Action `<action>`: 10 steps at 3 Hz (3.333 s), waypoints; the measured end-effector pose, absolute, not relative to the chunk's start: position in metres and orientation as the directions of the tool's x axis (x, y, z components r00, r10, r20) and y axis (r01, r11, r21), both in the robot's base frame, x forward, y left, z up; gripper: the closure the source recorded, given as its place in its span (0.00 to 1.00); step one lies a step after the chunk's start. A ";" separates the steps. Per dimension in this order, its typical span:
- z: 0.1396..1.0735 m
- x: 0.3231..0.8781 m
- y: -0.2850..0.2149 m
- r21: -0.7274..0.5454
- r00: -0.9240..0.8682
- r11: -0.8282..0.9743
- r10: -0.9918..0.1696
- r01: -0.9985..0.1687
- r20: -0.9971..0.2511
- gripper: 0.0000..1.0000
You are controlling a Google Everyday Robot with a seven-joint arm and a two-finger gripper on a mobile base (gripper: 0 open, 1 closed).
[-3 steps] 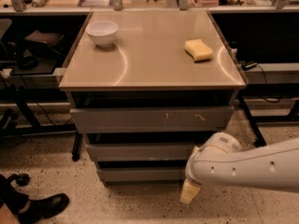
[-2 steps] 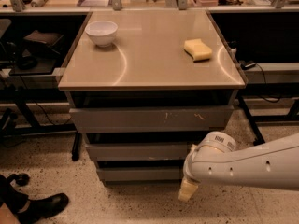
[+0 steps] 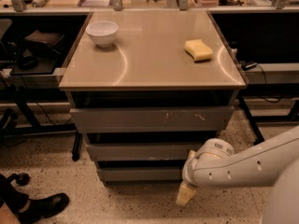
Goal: Open bottom drawer
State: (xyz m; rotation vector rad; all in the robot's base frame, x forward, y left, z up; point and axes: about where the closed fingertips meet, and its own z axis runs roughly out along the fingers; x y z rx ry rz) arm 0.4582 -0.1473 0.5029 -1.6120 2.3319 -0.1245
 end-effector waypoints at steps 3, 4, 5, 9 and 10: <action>0.447 0.459 -0.143 -0.173 -0.339 0.381 -0.913 -0.908 -0.228 0.00; 0.422 0.451 -0.134 -0.129 -0.322 0.368 -0.903 -0.921 -0.284 0.00; 0.374 0.451 -0.129 -0.087 -0.290 0.348 -0.874 -0.933 -0.389 0.00; 0.314 0.495 -0.104 -0.091 -0.256 0.368 -0.784 -0.926 -0.565 0.00; 0.340 0.553 -0.104 -0.182 -0.261 0.468 -0.729 -0.865 -0.633 0.00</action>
Offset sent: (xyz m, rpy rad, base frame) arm 0.0062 0.0043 -0.0316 0.0506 0.0167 -0.0105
